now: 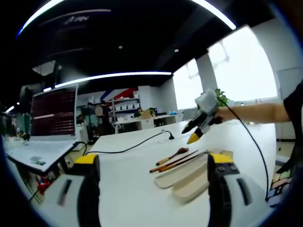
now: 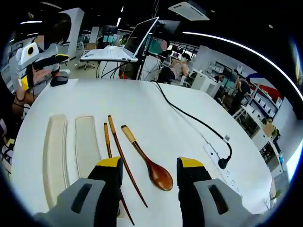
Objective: Arrange the utensils inside the cutlery case until each visible utensil rests in its matching compartment.
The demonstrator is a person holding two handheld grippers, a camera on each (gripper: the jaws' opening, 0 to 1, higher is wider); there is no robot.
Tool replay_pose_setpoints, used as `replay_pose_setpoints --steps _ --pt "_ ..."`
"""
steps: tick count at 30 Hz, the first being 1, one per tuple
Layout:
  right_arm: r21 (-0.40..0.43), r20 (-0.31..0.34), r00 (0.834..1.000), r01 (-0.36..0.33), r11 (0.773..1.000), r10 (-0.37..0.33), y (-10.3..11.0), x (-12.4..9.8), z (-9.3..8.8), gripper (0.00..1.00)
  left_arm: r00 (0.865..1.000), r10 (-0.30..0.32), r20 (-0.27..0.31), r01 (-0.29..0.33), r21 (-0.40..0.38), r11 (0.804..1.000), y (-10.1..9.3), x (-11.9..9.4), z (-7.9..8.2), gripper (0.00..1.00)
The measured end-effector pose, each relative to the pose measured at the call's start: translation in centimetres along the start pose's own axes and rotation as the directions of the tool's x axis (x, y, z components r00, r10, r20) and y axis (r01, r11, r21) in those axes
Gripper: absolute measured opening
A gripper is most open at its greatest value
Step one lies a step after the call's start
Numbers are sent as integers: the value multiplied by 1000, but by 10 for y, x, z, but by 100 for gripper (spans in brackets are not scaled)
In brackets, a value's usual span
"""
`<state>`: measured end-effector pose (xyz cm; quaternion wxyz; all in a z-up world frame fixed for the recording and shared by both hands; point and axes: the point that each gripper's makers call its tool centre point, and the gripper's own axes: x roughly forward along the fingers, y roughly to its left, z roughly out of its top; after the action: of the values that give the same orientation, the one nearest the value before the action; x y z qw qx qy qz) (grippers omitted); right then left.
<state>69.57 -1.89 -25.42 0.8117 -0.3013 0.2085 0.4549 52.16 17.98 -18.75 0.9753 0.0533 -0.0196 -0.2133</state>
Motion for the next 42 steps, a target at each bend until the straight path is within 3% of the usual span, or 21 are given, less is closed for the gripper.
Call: replay_pose_setpoints --steps 7,15,18,27,29,35,40,42 --pt "-54 -55 998 -46 997 43 10 14 4 38 1000 -23 -10 23 6 1000 -4 2 -2 100" --pt "-116 -157 982 -119 986 100 17 27 -6 31 999 -42 -35 42 17 999 -8 5 -9 100" --pt "-82 -200 964 -193 978 174 32 32 -10 25 999 -20 -30 20 14 1000 -5 5 -8 100" --pt "-122 -282 933 -265 956 223 43 48 -12 18 999 6 -31 -5 12 1000 4 4 -10 100" --pt "-131 -317 919 -288 949 235 43 51 -14 17 1000 7 -21 -6 9 1000 5 4 -8 100" --pt "-117 -355 890 -347 931 287 49 55 -12 17 995 -97 13 98 -92 991 -11 6 -5 100" --pt "-96 -392 863 -385 918 320 57 61 -13 13 992 -125 24 126 -36 991 -20 6 -3 96" --pt "-107 -402 860 -384 917 313 54 66 -10 13 992 -121 33 122 -29 992 -22 6 -1 96"
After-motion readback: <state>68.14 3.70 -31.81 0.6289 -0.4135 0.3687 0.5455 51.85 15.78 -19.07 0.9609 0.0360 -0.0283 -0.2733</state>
